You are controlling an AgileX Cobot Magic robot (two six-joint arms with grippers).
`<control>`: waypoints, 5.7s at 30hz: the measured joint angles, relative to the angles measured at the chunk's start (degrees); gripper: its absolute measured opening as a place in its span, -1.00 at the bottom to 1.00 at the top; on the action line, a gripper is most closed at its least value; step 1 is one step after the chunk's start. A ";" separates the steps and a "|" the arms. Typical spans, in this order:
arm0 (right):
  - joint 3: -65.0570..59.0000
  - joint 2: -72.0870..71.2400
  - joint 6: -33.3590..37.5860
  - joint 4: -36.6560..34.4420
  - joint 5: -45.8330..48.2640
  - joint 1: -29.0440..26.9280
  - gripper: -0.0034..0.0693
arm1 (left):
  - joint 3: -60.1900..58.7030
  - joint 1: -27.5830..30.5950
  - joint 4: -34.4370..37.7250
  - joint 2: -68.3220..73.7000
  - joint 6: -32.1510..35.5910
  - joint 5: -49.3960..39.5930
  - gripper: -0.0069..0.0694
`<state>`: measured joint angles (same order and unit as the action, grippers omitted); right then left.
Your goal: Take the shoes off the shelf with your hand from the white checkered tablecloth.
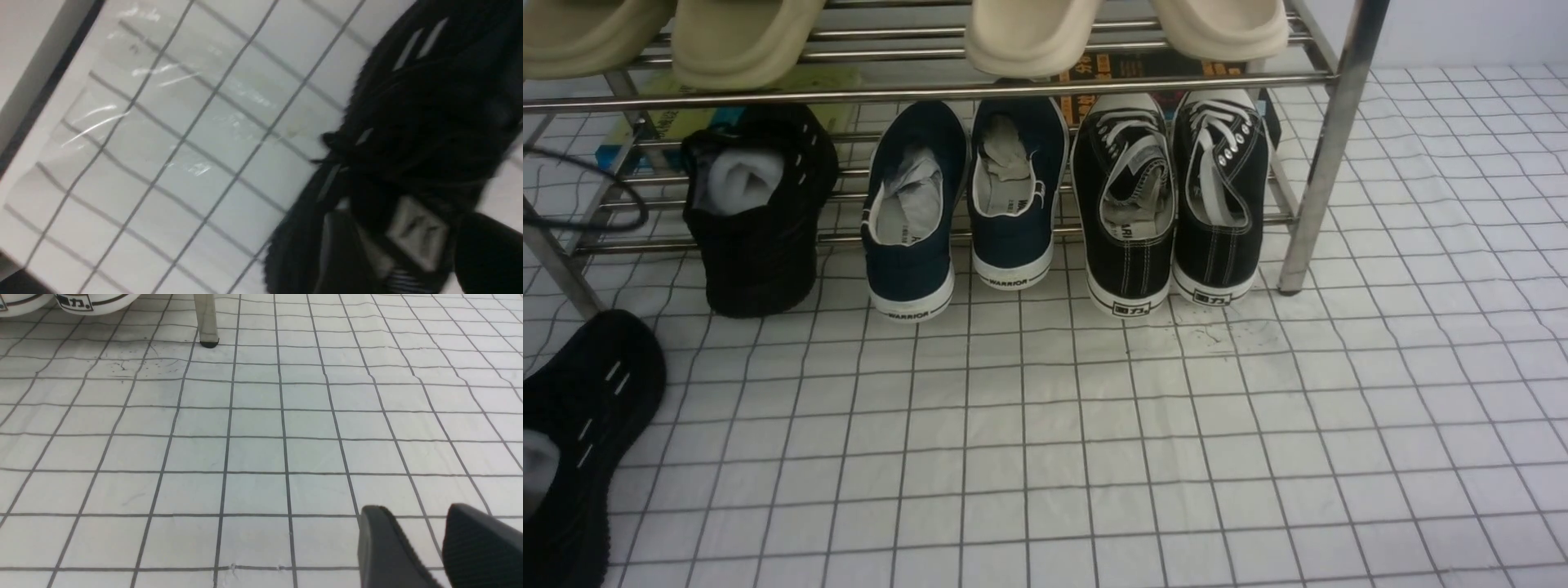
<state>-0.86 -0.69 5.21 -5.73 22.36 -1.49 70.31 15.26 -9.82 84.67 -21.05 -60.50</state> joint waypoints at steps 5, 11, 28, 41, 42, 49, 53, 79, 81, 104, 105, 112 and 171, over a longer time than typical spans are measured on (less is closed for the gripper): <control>0.00 0.00 0.00 0.00 0.00 0.00 -0.25 | 7.41 -6.10 11.81 3.91 2.89 5.91 0.30; 0.00 0.00 0.00 0.00 0.00 0.00 -0.25 | 11.95 -10.57 13.69 12.01 -1.85 17.57 0.31; 0.00 0.00 0.00 0.00 0.00 0.00 -0.25 | 12.92 -10.57 19.57 22.46 -3.57 24.93 -0.31; 0.00 0.00 0.00 0.00 0.00 0.00 -0.25 | 12.96 -10.57 14.84 17.33 -0.99 12.25 -0.73; 0.00 0.00 0.00 0.00 0.00 0.00 -0.25 | 12.86 -10.57 13.52 16.10 -0.99 9.70 -0.73; 0.00 0.00 0.00 0.00 0.00 0.00 -0.25 | 9.49 -12.02 9.82 11.21 0.79 -1.87 -0.73; 0.00 0.00 0.00 0.00 0.00 0.00 -0.25 | 2.94 -14.67 9.35 9.05 1.52 -3.08 -0.73; 0.00 0.00 0.00 0.00 0.00 0.00 -0.25 | -8.18 -16.22 2.17 0.42 -0.98 -1.78 -0.37; 0.00 0.00 0.00 0.00 0.00 0.00 -0.25 | -8.18 -16.22 2.00 -2.98 -0.98 -2.39 -0.16; 0.00 0.00 0.00 0.00 0.00 0.00 -0.25 | -43.46 -16.22 17.74 -63.33 15.91 20.30 -0.81; 0.00 0.00 0.00 0.00 0.00 0.00 -0.25 | -45.02 -16.22 17.88 -65.05 16.03 21.41 -0.81; 0.00 0.00 0.00 0.00 0.00 0.00 -0.25 | -50.18 -16.22 15.69 -71.79 16.26 23.44 -0.81; 0.00 0.00 0.00 0.00 0.00 0.00 -0.25 | -71.45 -16.22 1.51 -85.40 15.97 37.90 -0.68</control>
<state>-0.86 -0.69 5.21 -5.73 22.36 -1.49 -1.14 -0.96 -8.31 -0.74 -5.08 -22.61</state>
